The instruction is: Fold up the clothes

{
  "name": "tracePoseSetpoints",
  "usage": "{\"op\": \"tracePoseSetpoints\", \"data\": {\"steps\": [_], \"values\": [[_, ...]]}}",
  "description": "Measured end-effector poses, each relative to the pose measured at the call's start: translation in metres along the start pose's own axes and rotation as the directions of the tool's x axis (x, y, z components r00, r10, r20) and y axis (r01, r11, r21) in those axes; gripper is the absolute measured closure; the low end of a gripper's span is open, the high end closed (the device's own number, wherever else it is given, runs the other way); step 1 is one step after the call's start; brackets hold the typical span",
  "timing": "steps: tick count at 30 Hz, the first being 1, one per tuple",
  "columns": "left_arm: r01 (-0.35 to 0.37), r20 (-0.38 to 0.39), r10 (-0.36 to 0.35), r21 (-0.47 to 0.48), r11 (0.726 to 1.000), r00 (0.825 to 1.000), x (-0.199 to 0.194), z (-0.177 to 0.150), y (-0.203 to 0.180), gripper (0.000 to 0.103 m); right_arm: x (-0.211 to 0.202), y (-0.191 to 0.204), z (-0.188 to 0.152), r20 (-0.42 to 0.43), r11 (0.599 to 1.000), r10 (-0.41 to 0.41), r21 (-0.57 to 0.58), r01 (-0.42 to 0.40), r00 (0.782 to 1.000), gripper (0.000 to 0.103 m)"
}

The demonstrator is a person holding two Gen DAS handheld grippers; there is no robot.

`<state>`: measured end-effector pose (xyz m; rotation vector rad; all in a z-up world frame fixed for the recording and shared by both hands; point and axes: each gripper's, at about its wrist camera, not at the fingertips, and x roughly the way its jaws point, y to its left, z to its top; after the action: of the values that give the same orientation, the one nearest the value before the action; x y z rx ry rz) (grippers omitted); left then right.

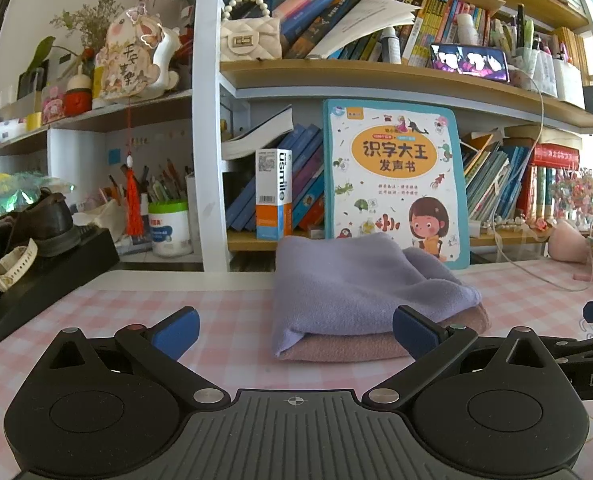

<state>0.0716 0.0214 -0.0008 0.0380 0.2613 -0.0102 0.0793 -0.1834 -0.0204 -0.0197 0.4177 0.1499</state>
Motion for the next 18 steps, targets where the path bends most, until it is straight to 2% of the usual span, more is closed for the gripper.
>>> {"op": "tracePoseSetpoints", "data": {"steps": [18], "values": [[0.006,-0.002,-0.006,-0.002,1.000,1.000,0.0006,0.0002,0.0010,0.000,0.0004,0.0002,0.0006,-0.003,1.000,-0.001,-0.001,0.001,1.000,0.000]]}}
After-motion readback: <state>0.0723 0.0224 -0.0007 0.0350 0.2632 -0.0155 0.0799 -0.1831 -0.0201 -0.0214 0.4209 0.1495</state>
